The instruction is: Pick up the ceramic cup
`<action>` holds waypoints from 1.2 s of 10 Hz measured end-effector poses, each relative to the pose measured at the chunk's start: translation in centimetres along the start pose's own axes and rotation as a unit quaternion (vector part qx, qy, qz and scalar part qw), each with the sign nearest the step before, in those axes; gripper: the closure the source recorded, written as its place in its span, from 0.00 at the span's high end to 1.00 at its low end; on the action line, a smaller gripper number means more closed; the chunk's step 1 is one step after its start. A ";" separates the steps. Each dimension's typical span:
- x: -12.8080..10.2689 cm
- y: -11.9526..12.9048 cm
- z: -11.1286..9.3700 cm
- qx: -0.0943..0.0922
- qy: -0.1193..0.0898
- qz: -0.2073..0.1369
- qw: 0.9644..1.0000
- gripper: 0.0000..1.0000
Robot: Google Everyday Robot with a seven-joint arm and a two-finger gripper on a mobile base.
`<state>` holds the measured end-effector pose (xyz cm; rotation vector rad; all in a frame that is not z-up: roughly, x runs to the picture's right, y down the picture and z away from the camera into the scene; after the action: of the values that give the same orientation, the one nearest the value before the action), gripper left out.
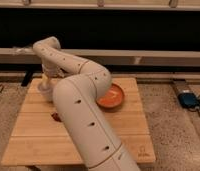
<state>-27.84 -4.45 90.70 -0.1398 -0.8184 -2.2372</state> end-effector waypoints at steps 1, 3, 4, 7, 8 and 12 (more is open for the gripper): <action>0.1 -0.4 0.3 0.003 0.000 -0.001 1.000 0.80; 0.3 -1.0 0.8 0.009 0.000 -0.002 1.000 0.73; 0.4 -1.1 1.0 0.010 0.000 -0.002 1.000 0.66; 0.6 -1.6 1.6 0.016 -0.005 -0.008 1.000 0.35; 0.5 -1.6 1.6 0.018 -0.007 -0.009 1.000 0.25; 0.1 -1.3 -1.3 0.048 0.000 -0.015 0.999 0.00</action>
<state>-28.62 -4.62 89.03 -0.0820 -0.9316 -2.2203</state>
